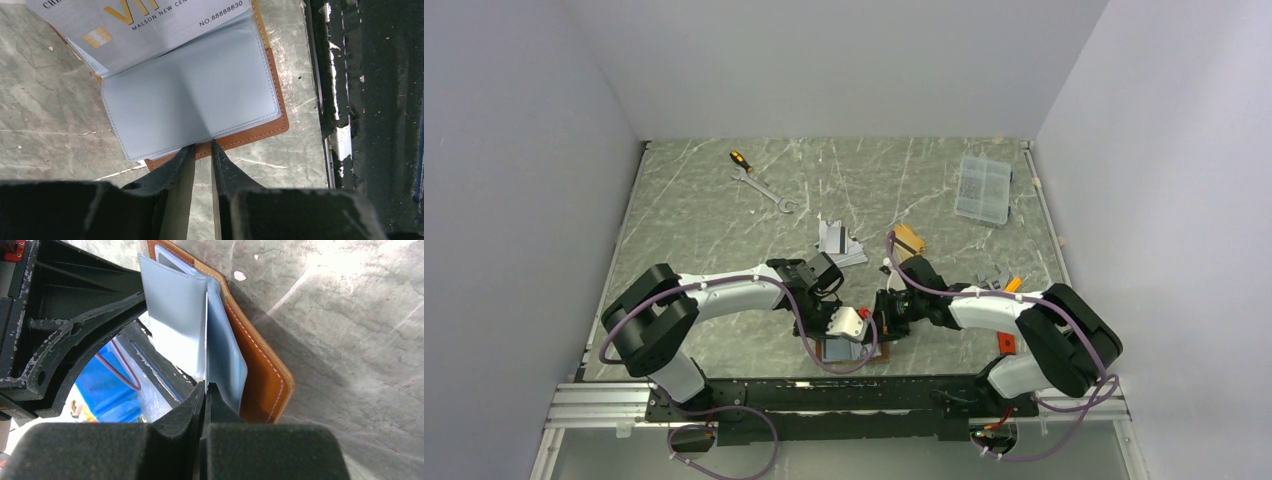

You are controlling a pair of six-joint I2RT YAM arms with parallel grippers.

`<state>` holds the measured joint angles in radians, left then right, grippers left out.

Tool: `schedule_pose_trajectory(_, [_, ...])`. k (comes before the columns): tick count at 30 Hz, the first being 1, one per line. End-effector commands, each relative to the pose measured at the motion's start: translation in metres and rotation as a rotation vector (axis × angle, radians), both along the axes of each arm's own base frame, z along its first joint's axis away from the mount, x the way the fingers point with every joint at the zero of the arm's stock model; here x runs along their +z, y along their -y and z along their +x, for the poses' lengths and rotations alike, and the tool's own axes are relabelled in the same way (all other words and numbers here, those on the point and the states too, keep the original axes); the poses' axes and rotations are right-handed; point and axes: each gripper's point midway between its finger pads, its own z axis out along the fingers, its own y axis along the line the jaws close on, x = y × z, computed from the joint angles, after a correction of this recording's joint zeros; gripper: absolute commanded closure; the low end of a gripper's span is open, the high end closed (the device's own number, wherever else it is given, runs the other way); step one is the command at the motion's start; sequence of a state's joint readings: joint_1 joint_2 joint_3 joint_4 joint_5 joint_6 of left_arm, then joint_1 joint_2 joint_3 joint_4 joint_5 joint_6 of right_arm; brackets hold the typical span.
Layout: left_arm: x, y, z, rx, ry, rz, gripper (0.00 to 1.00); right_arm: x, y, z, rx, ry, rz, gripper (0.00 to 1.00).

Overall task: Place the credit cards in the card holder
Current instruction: Insert the credit card into the card holder.

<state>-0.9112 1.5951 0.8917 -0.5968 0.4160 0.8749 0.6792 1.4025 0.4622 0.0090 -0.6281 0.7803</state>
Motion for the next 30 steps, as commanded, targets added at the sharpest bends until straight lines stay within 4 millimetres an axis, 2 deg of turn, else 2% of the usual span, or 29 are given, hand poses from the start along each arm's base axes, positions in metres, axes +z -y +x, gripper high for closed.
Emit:
schedule_pose_trajectory(1, [-0.012,-0.016,0.000,-0.014,0.042,0.068,0.76,0.005,-0.007,0.011,-0.028,0.049,0.060,1.00])
schedule_pose_trajectory(7, [-0.008,-0.020,-0.002,-0.012,0.045,0.084,0.77,0.014,-0.008,0.023,-0.085,0.117,0.098,1.00])
schedule_pose_trajectory(13, [-0.010,-0.022,-0.009,-0.014,0.044,0.101,0.84,0.026,-0.006,0.030,-0.129,0.185,0.131,1.00])
schedule_pose_trajectory(24, [-0.013,-0.017,-0.013,-0.014,0.029,0.124,0.94,0.012,-0.004,0.021,-0.148,0.176,0.143,1.00])
schedule_pose_trajectory(30, [-0.017,-0.018,-0.020,-0.030,0.015,0.143,1.00,0.013,-0.008,0.024,-0.167,0.174,0.184,1.00])
